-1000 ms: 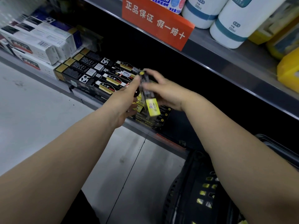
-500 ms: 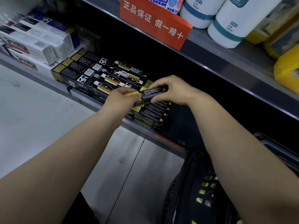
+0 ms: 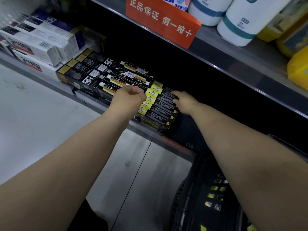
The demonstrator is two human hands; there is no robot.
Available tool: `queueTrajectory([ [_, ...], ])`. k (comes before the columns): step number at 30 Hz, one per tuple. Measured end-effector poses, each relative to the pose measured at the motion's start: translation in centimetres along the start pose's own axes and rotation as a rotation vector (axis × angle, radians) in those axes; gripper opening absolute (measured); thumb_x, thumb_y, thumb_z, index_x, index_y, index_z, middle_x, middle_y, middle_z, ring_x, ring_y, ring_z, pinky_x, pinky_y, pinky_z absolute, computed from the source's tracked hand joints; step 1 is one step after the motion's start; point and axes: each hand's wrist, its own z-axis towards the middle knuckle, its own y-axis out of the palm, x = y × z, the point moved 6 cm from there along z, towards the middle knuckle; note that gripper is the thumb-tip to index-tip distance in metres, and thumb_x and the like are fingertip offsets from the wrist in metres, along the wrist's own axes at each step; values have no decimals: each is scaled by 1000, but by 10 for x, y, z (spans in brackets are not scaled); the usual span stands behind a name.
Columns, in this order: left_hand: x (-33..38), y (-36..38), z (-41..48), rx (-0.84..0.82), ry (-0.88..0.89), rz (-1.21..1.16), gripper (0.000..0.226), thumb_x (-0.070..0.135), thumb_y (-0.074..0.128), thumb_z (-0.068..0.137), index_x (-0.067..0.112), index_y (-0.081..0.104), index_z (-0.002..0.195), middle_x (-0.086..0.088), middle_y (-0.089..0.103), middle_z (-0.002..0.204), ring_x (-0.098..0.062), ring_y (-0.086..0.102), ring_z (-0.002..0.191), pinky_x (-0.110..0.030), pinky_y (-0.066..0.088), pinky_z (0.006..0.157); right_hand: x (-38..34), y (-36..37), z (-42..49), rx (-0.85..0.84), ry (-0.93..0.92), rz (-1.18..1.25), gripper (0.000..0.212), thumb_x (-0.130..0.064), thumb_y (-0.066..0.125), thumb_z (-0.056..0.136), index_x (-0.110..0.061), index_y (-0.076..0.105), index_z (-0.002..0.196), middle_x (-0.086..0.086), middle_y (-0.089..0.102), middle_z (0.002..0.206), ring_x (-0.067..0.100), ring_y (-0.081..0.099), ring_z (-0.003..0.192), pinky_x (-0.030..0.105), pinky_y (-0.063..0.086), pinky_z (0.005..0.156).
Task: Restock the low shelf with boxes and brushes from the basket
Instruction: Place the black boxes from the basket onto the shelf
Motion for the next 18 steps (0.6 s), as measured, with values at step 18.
queueTrajectory([
  [18,73,70,-121,-349,568,519,13,19,59,84,24,60,96,11,64,87,-9,61,84,-31,51,78,-28,-104,-180,121,-143,141,26,-18,64,86,-17,61,112,-3,65,99,14,60,89,25,46,80],
])
